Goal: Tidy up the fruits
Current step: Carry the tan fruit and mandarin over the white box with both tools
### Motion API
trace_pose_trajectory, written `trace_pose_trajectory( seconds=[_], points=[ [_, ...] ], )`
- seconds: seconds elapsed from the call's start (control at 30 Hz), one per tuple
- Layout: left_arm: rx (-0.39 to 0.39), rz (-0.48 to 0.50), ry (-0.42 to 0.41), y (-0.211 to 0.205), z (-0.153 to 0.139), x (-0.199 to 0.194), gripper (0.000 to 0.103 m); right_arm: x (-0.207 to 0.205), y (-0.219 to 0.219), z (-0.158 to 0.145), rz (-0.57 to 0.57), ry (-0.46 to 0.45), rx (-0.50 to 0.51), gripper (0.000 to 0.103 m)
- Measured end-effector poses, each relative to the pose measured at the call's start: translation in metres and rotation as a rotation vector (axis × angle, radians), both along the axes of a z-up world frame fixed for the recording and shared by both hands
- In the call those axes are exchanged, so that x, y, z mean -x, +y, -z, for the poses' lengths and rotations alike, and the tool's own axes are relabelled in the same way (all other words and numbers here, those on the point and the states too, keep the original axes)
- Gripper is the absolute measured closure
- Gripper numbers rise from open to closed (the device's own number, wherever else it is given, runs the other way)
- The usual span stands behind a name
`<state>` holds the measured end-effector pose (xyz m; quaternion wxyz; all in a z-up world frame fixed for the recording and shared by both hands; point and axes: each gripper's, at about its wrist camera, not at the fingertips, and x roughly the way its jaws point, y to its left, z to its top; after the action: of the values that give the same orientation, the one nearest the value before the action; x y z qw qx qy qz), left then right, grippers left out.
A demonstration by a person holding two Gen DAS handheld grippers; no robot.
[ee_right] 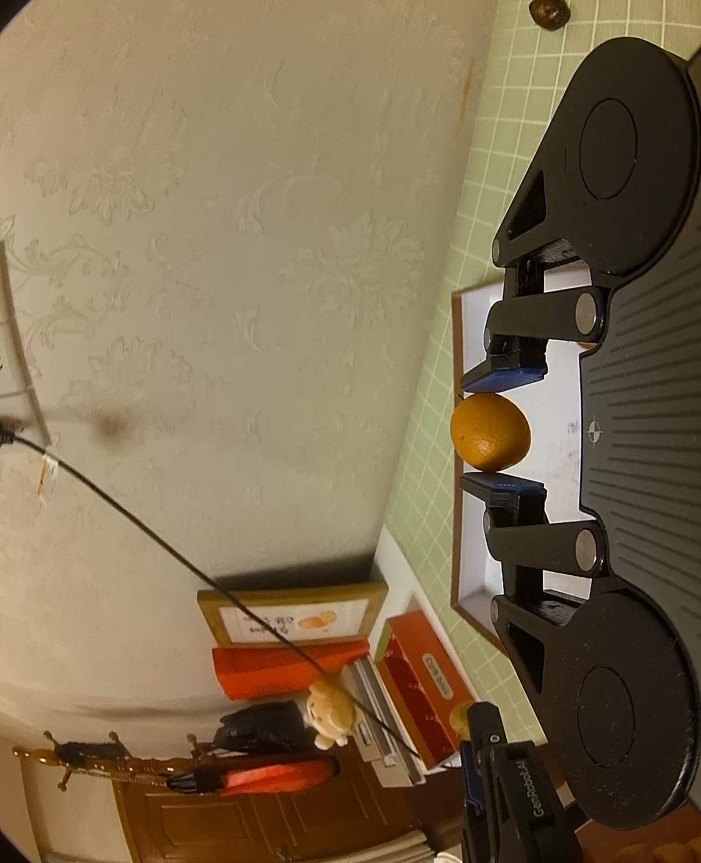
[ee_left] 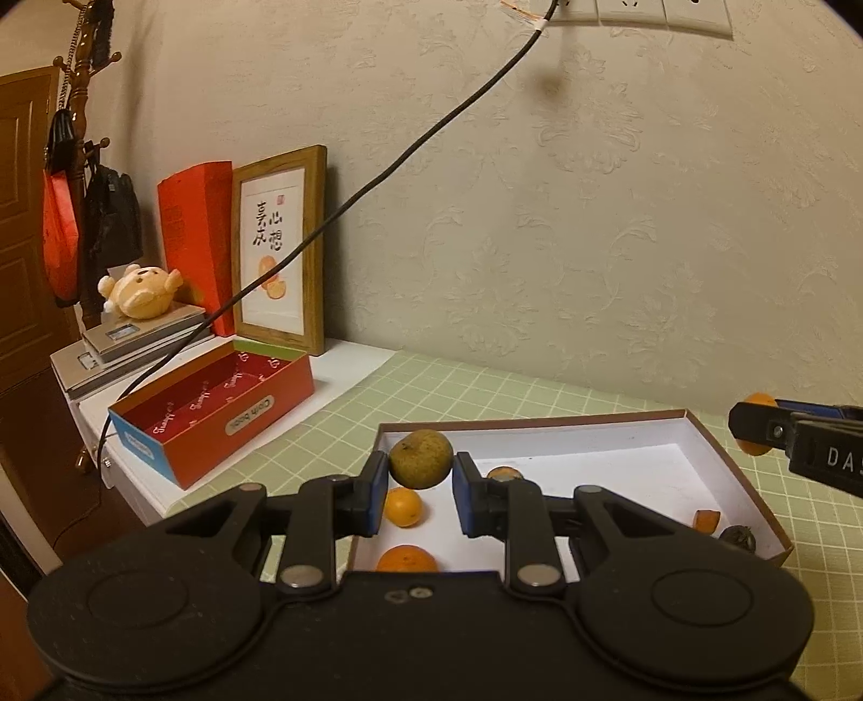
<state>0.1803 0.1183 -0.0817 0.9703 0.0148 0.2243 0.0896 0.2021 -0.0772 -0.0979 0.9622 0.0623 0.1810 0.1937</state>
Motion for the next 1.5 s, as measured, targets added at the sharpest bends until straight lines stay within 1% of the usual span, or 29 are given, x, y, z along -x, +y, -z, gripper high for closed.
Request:
trace_pose_trajectory(
  seconds=[0.07,0.2,0.37,0.6,0.77,0.93,1.07,1.23,1.3,1.37,1.4,1.43,1.5],
  points=[
    [0.009,-0.003,0.002,0.003,0.000,0.001,0.087,0.001,0.005,0.001,-0.002,0.003,0.001,0.070],
    [-0.004,-0.010,-0.010,0.005,0.000,0.005,0.087,0.003,0.010,0.000,-0.002,-0.003,0.010,0.070],
    [0.002,-0.009,-0.016,0.006,-0.001,0.006,0.087,0.004,0.009,0.000,0.007,-0.005,0.015,0.070],
    [0.004,-0.006,-0.012,0.006,0.000,0.005,0.087,0.003,0.006,0.002,0.024,-0.005,0.025,0.070],
    [0.011,-0.004,-0.003,0.007,0.001,0.001,0.087,0.000,-0.004,0.004,0.057,0.003,0.022,0.070],
    [0.016,0.000,0.011,0.004,0.006,-0.005,0.087,-0.004,-0.015,0.007,0.084,0.015,0.012,0.070],
    [0.015,0.018,0.030,-0.001,0.013,-0.011,0.087,-0.007,-0.015,0.011,0.082,0.029,0.016,0.070],
    [0.019,0.015,0.071,-0.002,0.026,-0.021,0.087,-0.018,-0.016,0.022,0.092,0.071,0.014,0.070],
    [0.011,0.006,0.079,-0.001,0.031,-0.025,0.087,-0.024,-0.020,0.024,0.106,0.084,-0.004,0.070],
    [0.035,0.010,0.098,0.001,0.034,-0.031,0.087,-0.030,-0.024,0.025,0.119,0.088,-0.011,0.070],
    [0.033,0.007,0.098,0.001,0.035,-0.033,0.087,-0.033,-0.025,0.026,0.122,0.092,-0.009,0.070],
    [0.027,0.003,0.101,0.001,0.037,-0.035,0.086,-0.037,-0.026,0.028,0.123,0.102,-0.010,0.070],
    [0.050,0.000,0.126,0.002,0.040,-0.042,0.086,-0.044,-0.027,0.032,0.124,0.126,-0.013,0.070]
  ],
)
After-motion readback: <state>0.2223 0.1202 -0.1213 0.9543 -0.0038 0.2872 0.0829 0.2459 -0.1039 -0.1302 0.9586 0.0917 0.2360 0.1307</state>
